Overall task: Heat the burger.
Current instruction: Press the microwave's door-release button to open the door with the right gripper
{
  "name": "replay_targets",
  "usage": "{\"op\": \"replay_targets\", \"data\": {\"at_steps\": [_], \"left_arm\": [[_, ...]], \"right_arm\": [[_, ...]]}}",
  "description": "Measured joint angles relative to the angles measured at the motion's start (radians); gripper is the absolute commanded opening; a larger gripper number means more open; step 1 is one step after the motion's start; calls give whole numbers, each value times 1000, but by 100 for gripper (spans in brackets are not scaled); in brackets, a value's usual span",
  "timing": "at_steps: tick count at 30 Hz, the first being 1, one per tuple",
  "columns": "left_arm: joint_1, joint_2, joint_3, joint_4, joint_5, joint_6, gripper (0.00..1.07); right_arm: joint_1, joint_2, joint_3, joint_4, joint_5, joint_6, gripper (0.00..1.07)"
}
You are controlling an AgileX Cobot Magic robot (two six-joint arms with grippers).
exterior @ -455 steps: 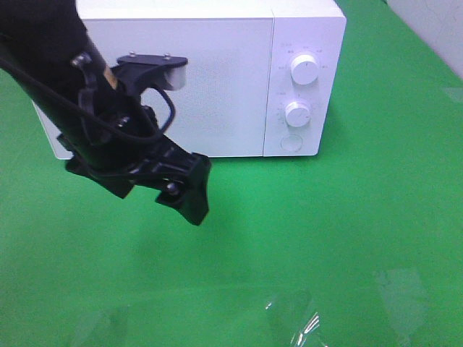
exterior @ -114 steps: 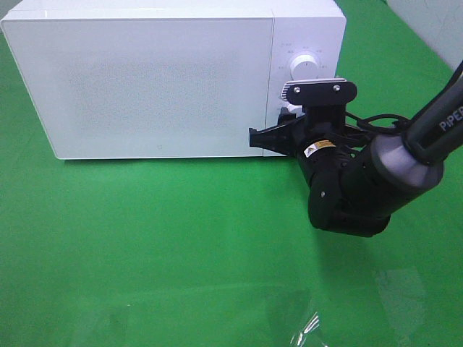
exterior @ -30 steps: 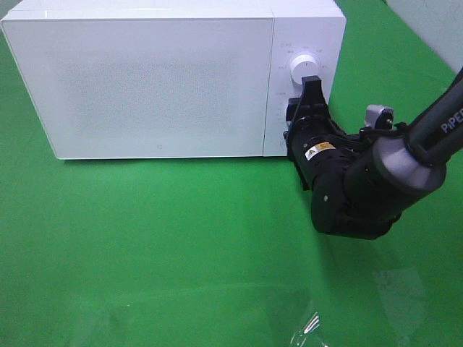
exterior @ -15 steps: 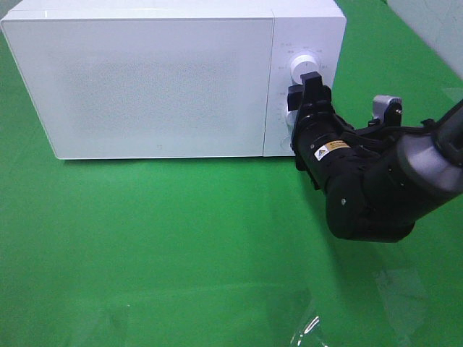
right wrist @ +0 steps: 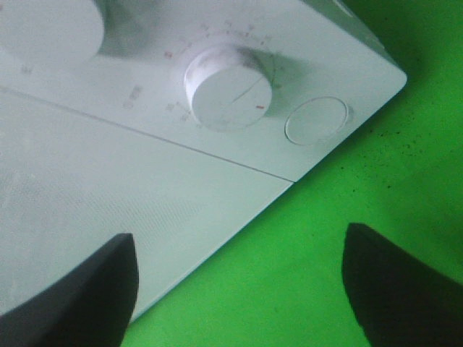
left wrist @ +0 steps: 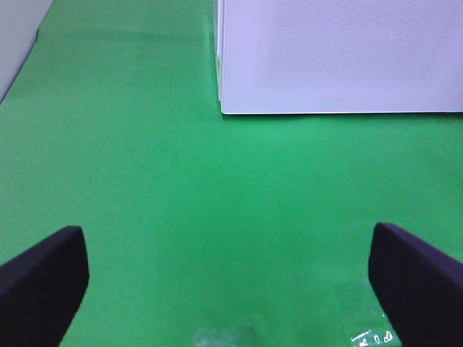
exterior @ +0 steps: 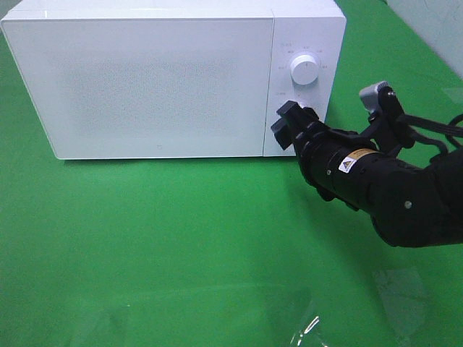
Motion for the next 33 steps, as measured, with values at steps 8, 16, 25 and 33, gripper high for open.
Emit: {"op": "replay_targets", "data": {"at_steps": [8,16,25,33], "left_arm": [[0,0,0,0,0,0,97],[0,0,0,0,0,0,97],[0,0,0,1,0,0,97],[0,0,0,1,0,0,97]], "right_arm": [[0,-154,2,-18,268,-398,75],[-11,-256,2,-59,421,-615,75],[-87,-450,2,-254,734,-649,75],[-94,-640,3,-339,928,-649,76]]}}
